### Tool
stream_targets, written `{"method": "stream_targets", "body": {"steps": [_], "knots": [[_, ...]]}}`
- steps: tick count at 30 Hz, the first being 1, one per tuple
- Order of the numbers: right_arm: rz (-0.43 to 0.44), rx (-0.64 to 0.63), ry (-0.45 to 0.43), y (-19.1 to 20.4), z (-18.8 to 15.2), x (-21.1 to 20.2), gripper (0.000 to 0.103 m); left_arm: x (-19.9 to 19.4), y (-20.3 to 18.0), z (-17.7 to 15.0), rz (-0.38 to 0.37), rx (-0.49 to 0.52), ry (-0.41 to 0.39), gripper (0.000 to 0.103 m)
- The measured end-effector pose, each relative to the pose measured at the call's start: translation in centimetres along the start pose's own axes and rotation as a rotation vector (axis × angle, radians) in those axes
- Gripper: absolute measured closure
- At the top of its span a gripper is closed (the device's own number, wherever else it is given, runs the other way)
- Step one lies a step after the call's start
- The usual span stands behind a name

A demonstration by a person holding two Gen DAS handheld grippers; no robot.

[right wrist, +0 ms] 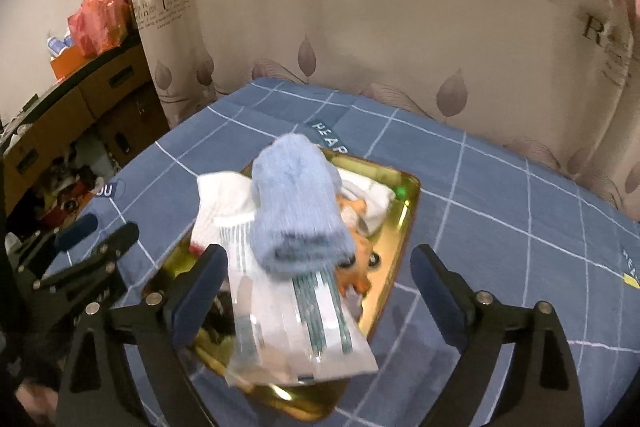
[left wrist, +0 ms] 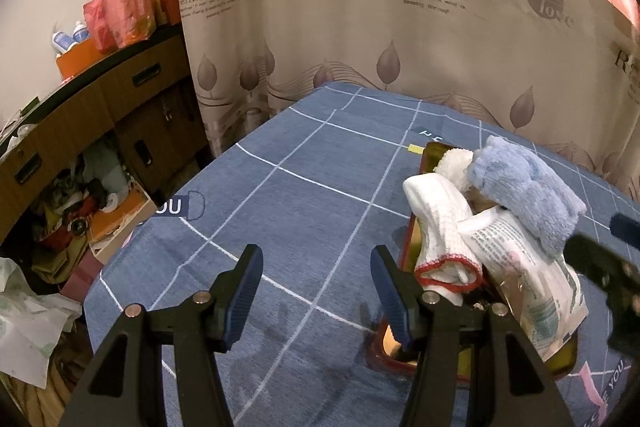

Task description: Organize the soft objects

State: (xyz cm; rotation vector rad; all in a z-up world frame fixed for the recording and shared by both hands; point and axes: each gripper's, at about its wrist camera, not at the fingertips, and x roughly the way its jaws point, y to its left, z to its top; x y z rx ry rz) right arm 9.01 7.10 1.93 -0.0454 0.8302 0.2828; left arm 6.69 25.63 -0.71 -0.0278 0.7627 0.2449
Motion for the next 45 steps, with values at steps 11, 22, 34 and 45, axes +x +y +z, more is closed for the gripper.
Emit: {"method": "stream_targets", "body": {"steps": [11, 22, 34, 45], "knots": [[-0.019, 0.024, 0.028, -0.4, -3.9, -1.2, 0.005, -0.4, -0.7, -0.2, 0.009, 0.029, -0.011, 0.045], [-0.015, 0.016, 0.045, 0.3, -4.8, -1.0, 0.004, -0.7, -1.0, -0.4, 0.006, 0.041, -0.009, 0.045], [-0.005, 0.014, 0.049, 0.6, -5.0, -1.1, 0.004, -0.5, -1.1, -0.4, 0.006, 0.045, -0.008, 0.045], [0.004, 0.007, 0.063, 0.9, -5.2, -0.9, 0.004, -0.5, -1.1, -0.4, 0.008, 0.047, -0.008, 0.045]]}}
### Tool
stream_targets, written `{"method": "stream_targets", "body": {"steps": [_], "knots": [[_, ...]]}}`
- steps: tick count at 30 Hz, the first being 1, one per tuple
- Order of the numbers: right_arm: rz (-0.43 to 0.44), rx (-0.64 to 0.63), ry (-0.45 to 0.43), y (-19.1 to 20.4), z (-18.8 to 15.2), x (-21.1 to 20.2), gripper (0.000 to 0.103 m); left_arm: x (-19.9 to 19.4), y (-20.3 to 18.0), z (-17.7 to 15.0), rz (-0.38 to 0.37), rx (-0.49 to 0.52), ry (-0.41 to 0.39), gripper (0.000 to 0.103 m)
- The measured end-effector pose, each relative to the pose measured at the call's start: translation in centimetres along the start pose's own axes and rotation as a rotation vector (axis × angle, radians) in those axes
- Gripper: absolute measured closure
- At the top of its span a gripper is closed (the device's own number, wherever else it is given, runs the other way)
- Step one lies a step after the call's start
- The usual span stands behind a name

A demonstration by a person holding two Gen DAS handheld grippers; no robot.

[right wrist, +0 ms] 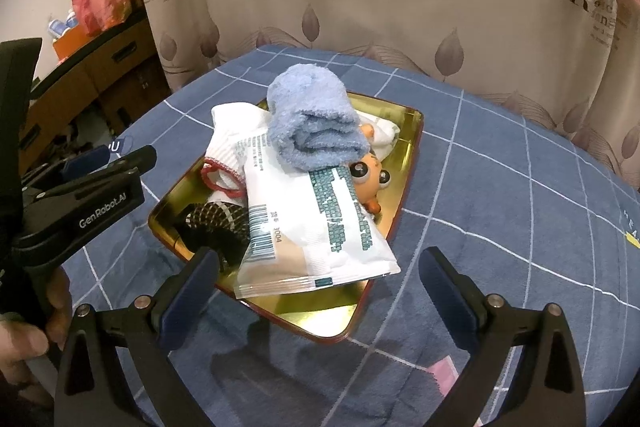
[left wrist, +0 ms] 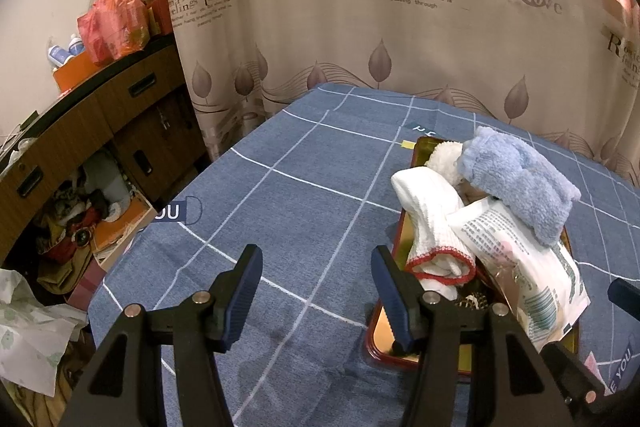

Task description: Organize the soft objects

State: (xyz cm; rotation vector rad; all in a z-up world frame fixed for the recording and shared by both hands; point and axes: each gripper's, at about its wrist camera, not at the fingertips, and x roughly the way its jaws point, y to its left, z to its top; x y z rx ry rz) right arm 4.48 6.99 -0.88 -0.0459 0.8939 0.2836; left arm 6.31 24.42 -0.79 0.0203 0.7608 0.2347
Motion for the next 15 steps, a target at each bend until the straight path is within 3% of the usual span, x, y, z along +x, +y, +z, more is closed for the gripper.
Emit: {"method": "stream_targets", "body": {"steps": [15], "knots": [[0.006, -0.005, 0.009, 0.27, -0.07, 0.13, 0.003, -0.07, -0.07, 0.04, 0.007, 0.004, 0.000, 0.045]]}}
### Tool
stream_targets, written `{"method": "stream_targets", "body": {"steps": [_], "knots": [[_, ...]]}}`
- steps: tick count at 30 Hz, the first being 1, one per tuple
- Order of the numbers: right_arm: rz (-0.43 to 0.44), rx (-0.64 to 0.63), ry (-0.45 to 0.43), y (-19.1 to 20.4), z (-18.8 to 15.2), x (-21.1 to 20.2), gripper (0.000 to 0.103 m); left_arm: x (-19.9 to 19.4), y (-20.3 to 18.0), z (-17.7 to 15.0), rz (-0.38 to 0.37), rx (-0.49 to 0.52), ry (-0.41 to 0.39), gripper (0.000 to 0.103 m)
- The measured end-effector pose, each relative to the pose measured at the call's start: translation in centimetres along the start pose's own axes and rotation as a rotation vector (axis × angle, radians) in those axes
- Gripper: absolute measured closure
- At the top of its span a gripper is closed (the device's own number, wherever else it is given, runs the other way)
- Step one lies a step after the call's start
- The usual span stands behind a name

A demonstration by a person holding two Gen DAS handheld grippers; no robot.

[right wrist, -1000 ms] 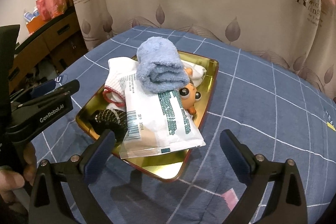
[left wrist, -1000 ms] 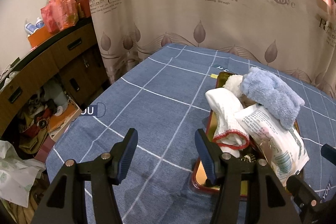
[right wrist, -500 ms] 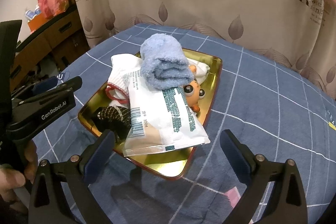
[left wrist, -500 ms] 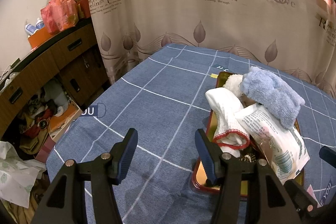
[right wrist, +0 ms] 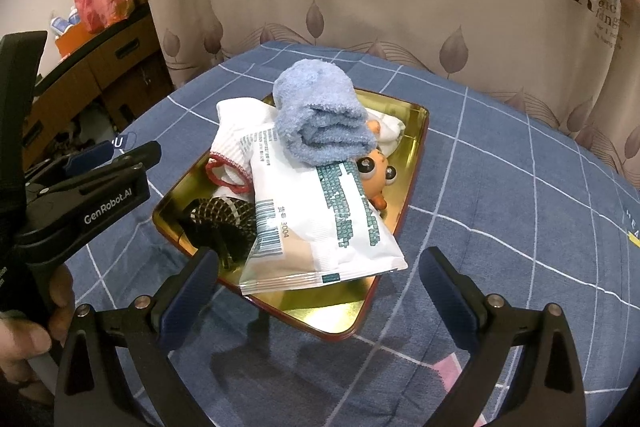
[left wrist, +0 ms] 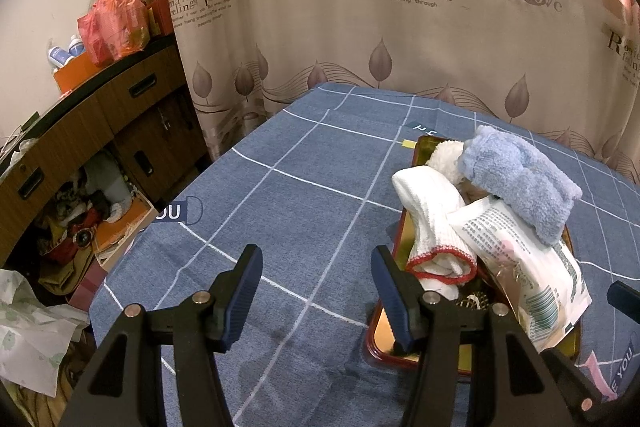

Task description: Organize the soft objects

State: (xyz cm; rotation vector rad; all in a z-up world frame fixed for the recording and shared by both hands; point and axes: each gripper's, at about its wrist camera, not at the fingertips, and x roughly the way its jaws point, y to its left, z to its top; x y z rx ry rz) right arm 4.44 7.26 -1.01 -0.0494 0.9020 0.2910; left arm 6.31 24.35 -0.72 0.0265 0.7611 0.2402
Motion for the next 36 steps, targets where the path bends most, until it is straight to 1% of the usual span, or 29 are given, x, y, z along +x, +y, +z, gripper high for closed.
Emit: {"method": "stream_targets", "body": {"steps": [36], "knots": [[-0.003, -0.034, 0.033, 1.1, -0.3, 0.2, 0.003, -0.1, 0.0, -0.1, -0.001, 0.008, 0.002, 0.045]]}}
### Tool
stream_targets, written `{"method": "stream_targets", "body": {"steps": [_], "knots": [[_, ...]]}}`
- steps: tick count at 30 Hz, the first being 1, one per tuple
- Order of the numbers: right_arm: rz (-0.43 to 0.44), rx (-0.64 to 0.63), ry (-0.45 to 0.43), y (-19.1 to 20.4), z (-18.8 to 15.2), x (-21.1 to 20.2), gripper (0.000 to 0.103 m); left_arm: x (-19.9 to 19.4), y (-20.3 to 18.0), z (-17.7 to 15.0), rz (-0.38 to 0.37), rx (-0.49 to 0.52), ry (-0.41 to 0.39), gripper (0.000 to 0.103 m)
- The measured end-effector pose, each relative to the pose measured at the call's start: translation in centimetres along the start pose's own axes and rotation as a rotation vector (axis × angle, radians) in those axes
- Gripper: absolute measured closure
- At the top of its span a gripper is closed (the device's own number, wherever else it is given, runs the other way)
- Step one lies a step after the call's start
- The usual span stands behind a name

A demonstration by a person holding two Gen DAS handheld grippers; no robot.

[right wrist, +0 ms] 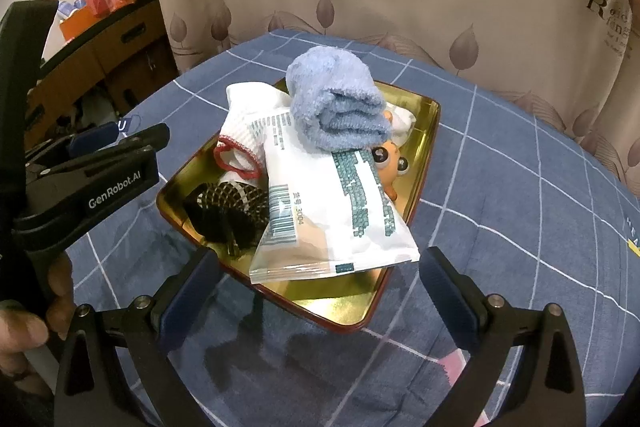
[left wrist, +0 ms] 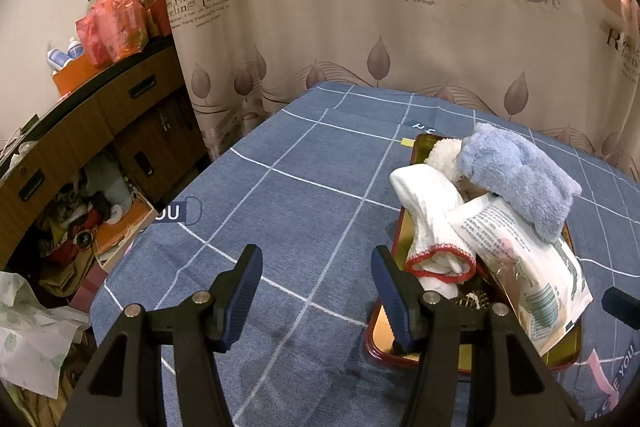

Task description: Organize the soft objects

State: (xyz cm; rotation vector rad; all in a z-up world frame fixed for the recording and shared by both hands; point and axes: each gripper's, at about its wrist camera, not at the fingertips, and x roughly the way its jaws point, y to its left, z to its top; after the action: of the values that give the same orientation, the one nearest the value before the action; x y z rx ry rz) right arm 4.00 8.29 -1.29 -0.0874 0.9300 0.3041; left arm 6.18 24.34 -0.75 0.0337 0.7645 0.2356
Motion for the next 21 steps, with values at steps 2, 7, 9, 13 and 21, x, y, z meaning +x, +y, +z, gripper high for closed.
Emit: {"method": "stream_targets", "body": {"steps": [2, 7, 9, 13, 21], "knots": [[0.000, 0.000, 0.001, 0.01, 0.01, 0.00, 0.003, -0.05, 0.07, -0.02, -0.001, -0.001, -0.002, 0.045], [0.001, -0.001, 0.000, 0.02, 0.00, -0.01, 0.003, -0.01, 0.03, 0.02, -0.006, -0.002, 0.002, 0.045], [-0.005, -0.003, 0.000, 0.05, 0.01, -0.04, 0.003, 0.03, -0.02, 0.05, -0.003, -0.001, 0.001, 0.045], [-0.004, -0.005, 0.009, 0.08, 0.15, 0.15, 0.003, 0.00, -0.02, 0.03, -0.003, 0.000, 0.003, 0.045], [0.002, -0.019, 0.017, 0.51, 0.23, 0.53, 0.003, 0.25, -0.11, 0.07, 0.000, -0.003, 0.001, 0.045]]}}
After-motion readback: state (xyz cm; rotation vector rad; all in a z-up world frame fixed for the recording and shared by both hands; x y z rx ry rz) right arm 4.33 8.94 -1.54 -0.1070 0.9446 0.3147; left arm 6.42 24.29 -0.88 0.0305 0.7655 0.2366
